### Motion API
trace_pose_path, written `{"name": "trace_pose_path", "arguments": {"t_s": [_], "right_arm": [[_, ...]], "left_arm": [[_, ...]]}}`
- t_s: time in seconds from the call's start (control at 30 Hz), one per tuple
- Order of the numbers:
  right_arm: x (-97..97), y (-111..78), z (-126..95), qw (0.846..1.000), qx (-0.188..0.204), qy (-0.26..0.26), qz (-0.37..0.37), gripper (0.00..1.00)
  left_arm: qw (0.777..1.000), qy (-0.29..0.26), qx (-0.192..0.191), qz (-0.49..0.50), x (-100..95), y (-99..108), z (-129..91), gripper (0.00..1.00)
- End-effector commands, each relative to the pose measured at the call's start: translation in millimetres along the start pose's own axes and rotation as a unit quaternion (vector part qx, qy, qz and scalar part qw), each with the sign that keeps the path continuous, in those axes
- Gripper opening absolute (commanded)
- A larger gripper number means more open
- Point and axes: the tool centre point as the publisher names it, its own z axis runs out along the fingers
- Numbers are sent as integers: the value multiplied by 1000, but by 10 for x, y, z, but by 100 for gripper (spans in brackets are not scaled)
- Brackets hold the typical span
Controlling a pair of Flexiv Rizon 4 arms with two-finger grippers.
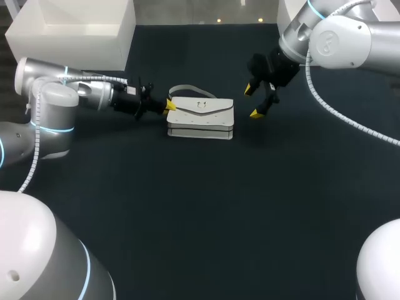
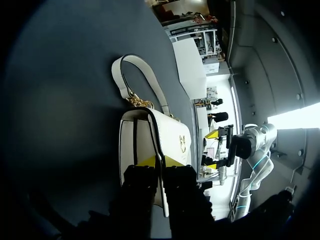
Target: Pick up the bag, open it, inspect its contents, close it, and place it on the opposite side
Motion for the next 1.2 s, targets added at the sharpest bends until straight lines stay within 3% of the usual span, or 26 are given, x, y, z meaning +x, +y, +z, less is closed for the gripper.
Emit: {"name": "trace_pose_path", "arguments": {"t_s": [0.03,0.3,0.33,0.37,0.47,0.97,1.2], "right_arm": [[-7,1,0,1000,0,1,0,100],[-7,1,0,1000,0,1,0,100],[-7,1,0,1000,0,1,0,100],[-7,1,0,1000,0,1,0,100],[-7,1,0,1000,0,1,0,100],[-7,1,0,1000,0,1,0,100],[-29,171,-41,1000,9,1,17,100]], "left_arm": [[1000,4,3,1,-22,-10,60,0],[1000,4,3,4,-17,-23,90,0],[1000,3,3,5,-13,-25,89,15],[1000,3,3,6,-7,-26,85,42],[1000,0,4,9,19,-29,38,100],[997,-32,-5,70,374,151,-385,100],[996,-41,-5,78,421,191,-502,100]]}}
